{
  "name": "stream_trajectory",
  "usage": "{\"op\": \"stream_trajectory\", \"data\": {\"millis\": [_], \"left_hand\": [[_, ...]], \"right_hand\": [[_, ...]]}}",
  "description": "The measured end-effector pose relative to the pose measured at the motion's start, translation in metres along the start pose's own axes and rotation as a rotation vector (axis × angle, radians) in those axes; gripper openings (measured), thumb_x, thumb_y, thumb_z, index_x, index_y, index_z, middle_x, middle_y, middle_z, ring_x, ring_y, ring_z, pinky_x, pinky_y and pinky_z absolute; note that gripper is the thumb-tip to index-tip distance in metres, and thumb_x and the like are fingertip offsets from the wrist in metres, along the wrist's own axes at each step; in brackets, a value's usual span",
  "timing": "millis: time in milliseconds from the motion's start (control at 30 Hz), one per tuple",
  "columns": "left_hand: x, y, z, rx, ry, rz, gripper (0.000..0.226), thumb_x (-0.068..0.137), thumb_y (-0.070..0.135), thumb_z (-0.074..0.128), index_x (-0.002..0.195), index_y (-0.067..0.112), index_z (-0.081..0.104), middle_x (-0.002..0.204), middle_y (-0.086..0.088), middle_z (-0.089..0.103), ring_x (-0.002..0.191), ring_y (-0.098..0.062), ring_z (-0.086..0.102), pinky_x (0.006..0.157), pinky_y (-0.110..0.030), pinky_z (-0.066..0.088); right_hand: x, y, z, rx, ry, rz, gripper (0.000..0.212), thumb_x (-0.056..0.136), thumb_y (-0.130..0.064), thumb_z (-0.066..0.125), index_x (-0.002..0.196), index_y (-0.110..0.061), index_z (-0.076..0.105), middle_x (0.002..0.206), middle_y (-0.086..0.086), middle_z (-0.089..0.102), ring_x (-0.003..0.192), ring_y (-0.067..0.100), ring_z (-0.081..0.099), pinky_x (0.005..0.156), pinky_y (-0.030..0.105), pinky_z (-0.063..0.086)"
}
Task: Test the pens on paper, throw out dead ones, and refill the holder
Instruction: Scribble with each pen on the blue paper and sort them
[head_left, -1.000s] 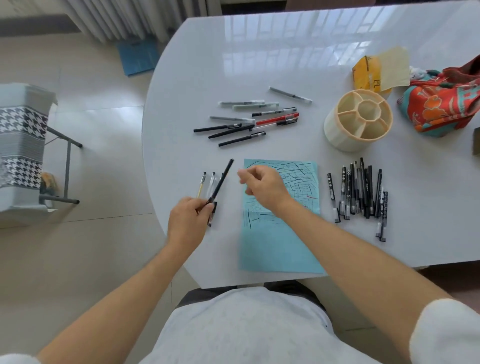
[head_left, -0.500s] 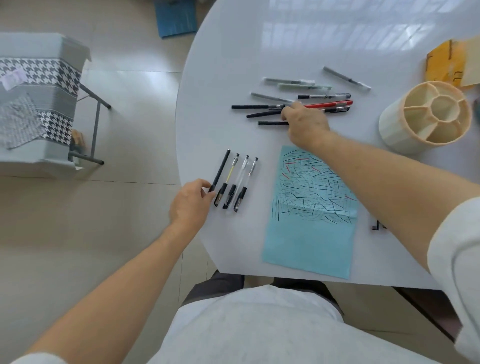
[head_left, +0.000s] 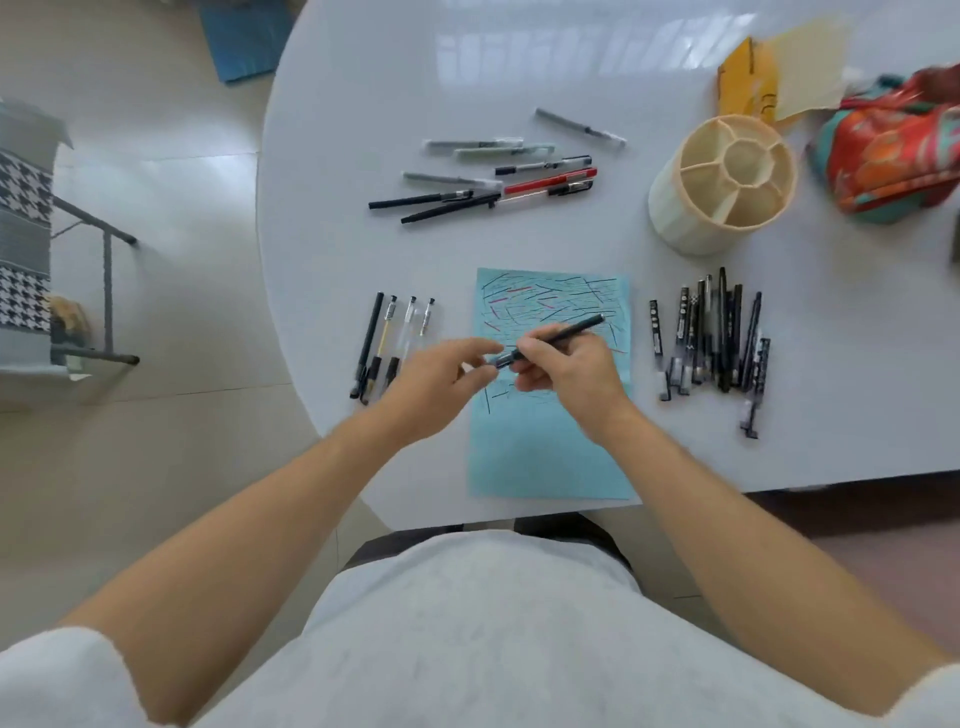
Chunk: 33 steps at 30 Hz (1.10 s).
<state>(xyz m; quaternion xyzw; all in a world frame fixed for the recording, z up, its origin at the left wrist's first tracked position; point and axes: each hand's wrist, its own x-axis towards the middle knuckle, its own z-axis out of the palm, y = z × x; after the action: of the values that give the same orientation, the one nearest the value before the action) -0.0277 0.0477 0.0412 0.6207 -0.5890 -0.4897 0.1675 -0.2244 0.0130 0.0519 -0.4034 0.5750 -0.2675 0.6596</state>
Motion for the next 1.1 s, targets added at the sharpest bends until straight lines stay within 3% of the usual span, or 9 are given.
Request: {"op": "stream_trajectory", "data": {"millis": [67,167,367,500,600,700,833,933,1100], "left_hand": [[0.007,0.011,0.009,0.038,-0.144,0.015,0.016,0.097,0.025,0.057,0.107,0.027,0.069,0.085,0.006,0.069,0.069,-0.015,0.063,0.075,-0.036,0.054],[0.011,0.021,0.017,0.162,-0.207,0.100,0.011,0.096,0.025,0.059,0.095,0.022,0.070,0.074,0.008,0.067,0.064,-0.012,0.059,0.067,-0.037,0.053],[0.017,0.036,0.036,0.438,-0.111,0.257,0.016,0.094,0.030,0.062,0.088,0.017,0.070,0.073,0.002,0.067,0.068,-0.023,0.059,0.063,-0.038,0.049],[0.008,0.002,0.017,0.484,-0.005,0.167,0.011,0.093,0.026,0.065,0.088,0.019,0.073,0.076,0.003,0.069,0.072,-0.023,0.063,0.064,-0.033,0.047],[-0.001,-0.022,0.005,0.494,0.047,0.162,0.007,0.091,0.028,0.069,0.089,0.024,0.074,0.079,0.010,0.068,0.075,-0.019,0.064,0.064,-0.031,0.048],[-0.002,-0.021,0.022,0.486,-0.013,0.283,0.004,0.089,0.030,0.072,0.089,0.026,0.073,0.102,0.012,0.070,0.098,-0.015,0.065,0.082,-0.031,0.053],[-0.003,-0.022,0.043,0.529,-0.086,0.387,0.004,0.085,0.026,0.076,0.085,0.024,0.072,0.122,0.001,0.068,0.122,-0.021,0.058,0.098,-0.032,0.046],[-0.007,-0.027,0.049,0.541,-0.091,0.362,0.005,0.084,0.027,0.077,0.083,0.025,0.072,0.131,-0.002,0.064,0.130,-0.023,0.053,0.103,-0.036,0.043],[-0.007,-0.028,0.049,0.534,-0.092,0.349,0.005,0.084,0.026,0.076,0.083,0.023,0.072,0.132,-0.003,0.063,0.130,-0.023,0.053,0.104,-0.038,0.044]], "right_hand": [[-0.018,0.012,-0.008,0.071,0.047,0.016,0.013,0.096,-0.015,0.065,0.085,-0.014,0.073,0.073,0.007,0.074,0.060,0.020,0.069,0.062,0.028,0.059],[-0.034,0.024,-0.022,0.132,0.167,0.020,0.013,0.098,-0.011,0.066,0.087,-0.012,0.074,0.073,0.008,0.075,0.062,0.018,0.069,0.062,0.027,0.059],[-0.049,0.043,-0.027,0.261,0.422,0.036,0.013,0.094,-0.012,0.071,0.082,-0.014,0.074,0.069,0.009,0.074,0.053,0.017,0.064,0.055,0.029,0.057],[-0.049,0.049,-0.086,0.357,0.724,0.104,0.015,0.098,-0.014,0.067,0.084,-0.009,0.067,0.064,0.006,0.071,0.049,0.014,0.061,0.052,0.030,0.055],[-0.056,0.055,-0.124,0.163,0.659,0.055,0.010,0.100,-0.015,0.065,0.093,-0.008,0.069,0.070,0.007,0.073,0.057,0.016,0.068,0.060,0.031,0.061],[-0.060,0.063,-0.111,-0.006,0.514,-0.023,0.009,0.097,-0.014,0.066,0.090,-0.016,0.070,0.070,0.004,0.075,0.063,0.017,0.072,0.068,0.034,0.064],[-0.057,0.070,-0.073,-0.218,0.407,-0.149,0.010,0.087,-0.025,0.064,0.085,-0.031,0.071,0.075,-0.003,0.075,0.064,0.017,0.073,0.062,0.029,0.059],[-0.054,0.078,-0.052,-0.329,0.333,-0.234,0.011,0.088,-0.020,0.066,0.089,-0.029,0.073,0.080,-0.014,0.073,0.073,0.012,0.073,0.072,0.039,0.061],[-0.052,0.086,-0.047,-0.493,0.351,-0.284,0.011,0.090,-0.017,0.068,0.095,-0.024,0.074,0.086,-0.014,0.074,0.079,0.008,0.072,0.078,0.039,0.059]]}}
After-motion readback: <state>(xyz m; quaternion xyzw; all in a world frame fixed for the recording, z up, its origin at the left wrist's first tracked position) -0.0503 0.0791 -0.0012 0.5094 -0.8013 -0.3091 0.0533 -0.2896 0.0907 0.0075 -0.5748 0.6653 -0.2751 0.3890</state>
